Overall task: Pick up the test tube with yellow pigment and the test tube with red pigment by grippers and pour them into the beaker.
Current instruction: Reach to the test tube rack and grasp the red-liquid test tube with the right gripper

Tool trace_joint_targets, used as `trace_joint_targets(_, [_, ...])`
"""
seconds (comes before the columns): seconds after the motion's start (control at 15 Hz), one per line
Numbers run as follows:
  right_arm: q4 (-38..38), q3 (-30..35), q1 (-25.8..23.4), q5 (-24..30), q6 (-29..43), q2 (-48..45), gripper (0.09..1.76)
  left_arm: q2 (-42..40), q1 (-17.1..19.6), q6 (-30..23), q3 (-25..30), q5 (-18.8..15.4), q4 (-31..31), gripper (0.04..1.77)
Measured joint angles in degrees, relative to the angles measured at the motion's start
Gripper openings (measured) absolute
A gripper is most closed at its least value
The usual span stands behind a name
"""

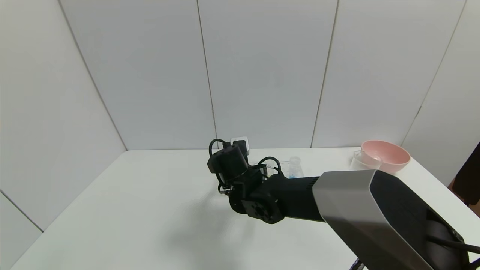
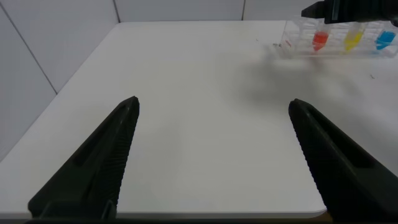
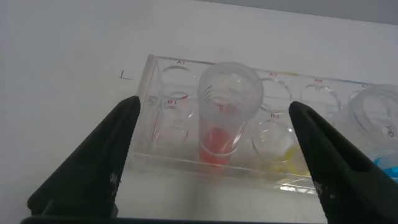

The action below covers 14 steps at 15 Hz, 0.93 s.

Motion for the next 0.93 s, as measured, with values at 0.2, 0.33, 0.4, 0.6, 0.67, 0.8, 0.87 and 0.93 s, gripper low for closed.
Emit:
trace_joint_targets(0.2, [0.00, -0.17, -0.10, 0.07, -0.33, 0.20, 1.71, 0.00, 0.00, -0.02, 0.00, 0.00, 0.00, 1.72])
trace_joint_targets(0.33, [0.00, -0.17, -0.13, 0.10, -0.38, 0.28, 1.71, 0.00, 0.00, -0.02, 0.00, 0.00, 0.00, 1.72])
trace_joint_targets(0.4, [0.05, -0.17, -0.13, 0.07, -0.35, 0.33, 1.71, 0.00, 0.00, -0.02, 0.00, 0.00, 0.00, 1.72])
trace_joint_targets(0.6, [0.20, 0.13, 0.00, 0.10, -0.33, 0.20, 1.20, 0.00, 0.00, -0.02, 0.00, -0.02, -0.02, 1.72])
trace_joint_targets(0.67, [0.17, 0.20, 0.01, 0.16, -0.35, 0.15, 1.07, 0.00, 0.00, -0.02, 0.00, 0.00, 0.00, 1.72])
trace_joint_targets(0.8, [0.24, 0.35, -0.02, 0.13, -0.35, 0.11, 0.85, 0.00, 0.00, -0.02, 0.00, 0.00, 0.00, 1.72])
trace_joint_targets(0.87, [0.17, 0.41, -0.11, 0.18, -0.29, 0.11, 0.76, 0.00, 0.00, -0.02, 0.00, 0.00, 0.00, 1.72])
trace_joint_targets(0.93, [0.35, 0.52, -0.13, 0.10, -0.24, 0.06, 0.50, 0.00, 0.00, -0.02, 0.00, 0.00, 0.00, 1.72])
